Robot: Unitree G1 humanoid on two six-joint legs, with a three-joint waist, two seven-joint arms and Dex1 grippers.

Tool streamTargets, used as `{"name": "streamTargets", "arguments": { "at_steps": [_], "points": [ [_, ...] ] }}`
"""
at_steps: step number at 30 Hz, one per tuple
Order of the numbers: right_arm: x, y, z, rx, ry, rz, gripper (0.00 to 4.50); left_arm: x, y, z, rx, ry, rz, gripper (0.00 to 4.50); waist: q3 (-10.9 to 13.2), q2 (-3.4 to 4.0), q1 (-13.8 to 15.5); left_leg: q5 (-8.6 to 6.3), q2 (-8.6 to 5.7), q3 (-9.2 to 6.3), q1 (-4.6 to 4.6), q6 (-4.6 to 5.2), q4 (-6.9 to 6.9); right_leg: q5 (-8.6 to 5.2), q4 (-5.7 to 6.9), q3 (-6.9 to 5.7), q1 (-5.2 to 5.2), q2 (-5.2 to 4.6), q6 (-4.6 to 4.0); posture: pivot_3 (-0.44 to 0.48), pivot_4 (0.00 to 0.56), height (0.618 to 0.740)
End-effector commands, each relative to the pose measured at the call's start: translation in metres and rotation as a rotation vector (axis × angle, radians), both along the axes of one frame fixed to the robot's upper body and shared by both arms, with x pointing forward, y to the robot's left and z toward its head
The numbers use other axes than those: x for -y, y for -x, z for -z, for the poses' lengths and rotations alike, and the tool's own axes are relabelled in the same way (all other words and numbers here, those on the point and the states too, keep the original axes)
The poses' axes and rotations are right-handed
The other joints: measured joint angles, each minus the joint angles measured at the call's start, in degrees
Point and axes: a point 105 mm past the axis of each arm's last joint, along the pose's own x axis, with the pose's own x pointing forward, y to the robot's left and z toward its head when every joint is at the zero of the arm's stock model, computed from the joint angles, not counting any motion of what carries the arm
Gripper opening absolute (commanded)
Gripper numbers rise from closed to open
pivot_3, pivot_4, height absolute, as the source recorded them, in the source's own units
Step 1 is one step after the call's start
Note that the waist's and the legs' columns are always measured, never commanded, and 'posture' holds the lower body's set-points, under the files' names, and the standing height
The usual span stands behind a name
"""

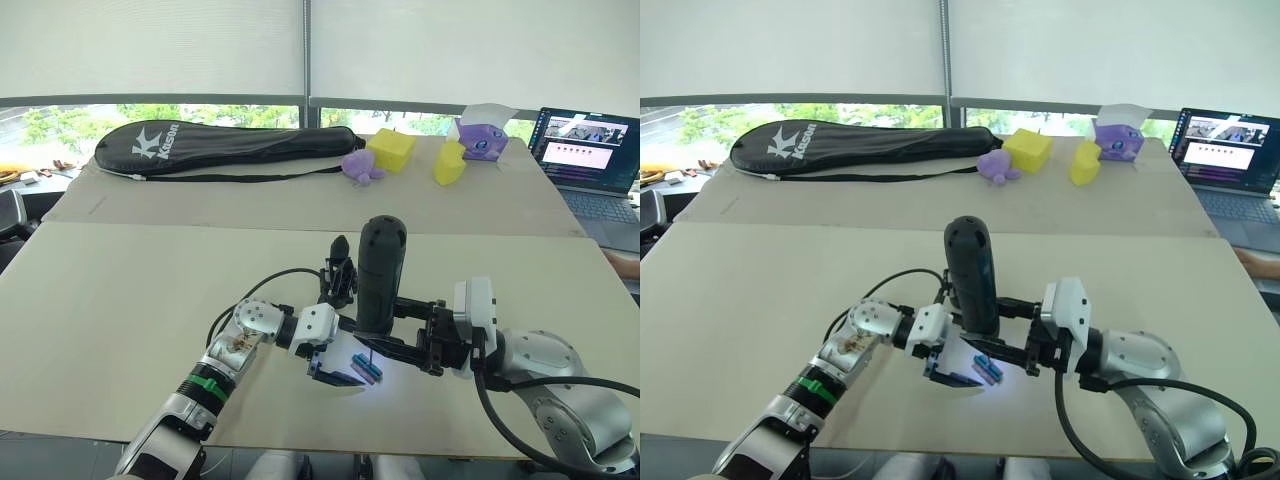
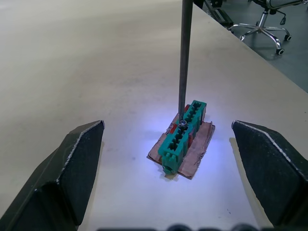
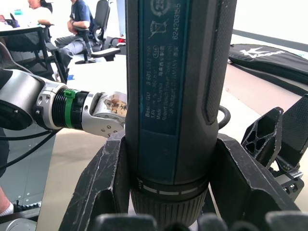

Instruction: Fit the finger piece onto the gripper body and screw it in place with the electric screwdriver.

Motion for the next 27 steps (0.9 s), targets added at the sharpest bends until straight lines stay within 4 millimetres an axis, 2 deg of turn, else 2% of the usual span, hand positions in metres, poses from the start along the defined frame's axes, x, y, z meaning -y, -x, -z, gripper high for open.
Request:
{"name": "streamTargets", "arguments": {
  "at_steps": [1, 12, 19, 27],
  "points": [
    [0.000, 0.006, -0.017, 0.094, -0.016, -0.018, 1.91, 0.003, -0.001, -0.007, 0.028, 0.018, 0.008, 4.50, 0.0, 0.00, 0.0, 0.00, 0.00, 0.00, 0.00, 0.00, 0.00, 0.00, 0.00, 0.00, 0.00, 0.00, 0.00, 0.000, 0.150, 0.737],
    [0.005, 0.004, -0.015, 0.107, 0.014, -0.010, 1.91, 0.004, -0.002, -0.008, 0.028, 0.020, 0.008, 4.50, 0.0, 0.00, 0.0, 0.00, 0.00, 0.00, 0.00, 0.00, 0.00, 0.00, -0.01, 0.00, 0.00, 0.00, 0.00, 0.000, 0.150, 0.737],
    [0.003, 0.004, -0.029, 0.073, -0.071, -0.006, 1.91, 0.003, -0.002, -0.008, 0.028, 0.020, 0.007, 4.50, 0.0, 0.00, 0.0, 0.00, 0.00, 0.00, 0.00, 0.00, 0.00, 0.00, -0.01, 0.01, 0.00, -0.01, 0.00, 0.000, 0.150, 0.737],
    [0.000, 0.004, -0.024, 0.045, -0.071, 0.000, 1.91, 0.004, -0.002, -0.008, 0.029, 0.022, 0.006, 4.50, 0.0, 0.00, 0.0, 0.00, 0.00, 0.00, 0.00, 0.00, 0.00, 0.00, -0.01, 0.00, 0.00, -0.01, 0.00, 0.000, 0.150, 0.737]
  ]
}}
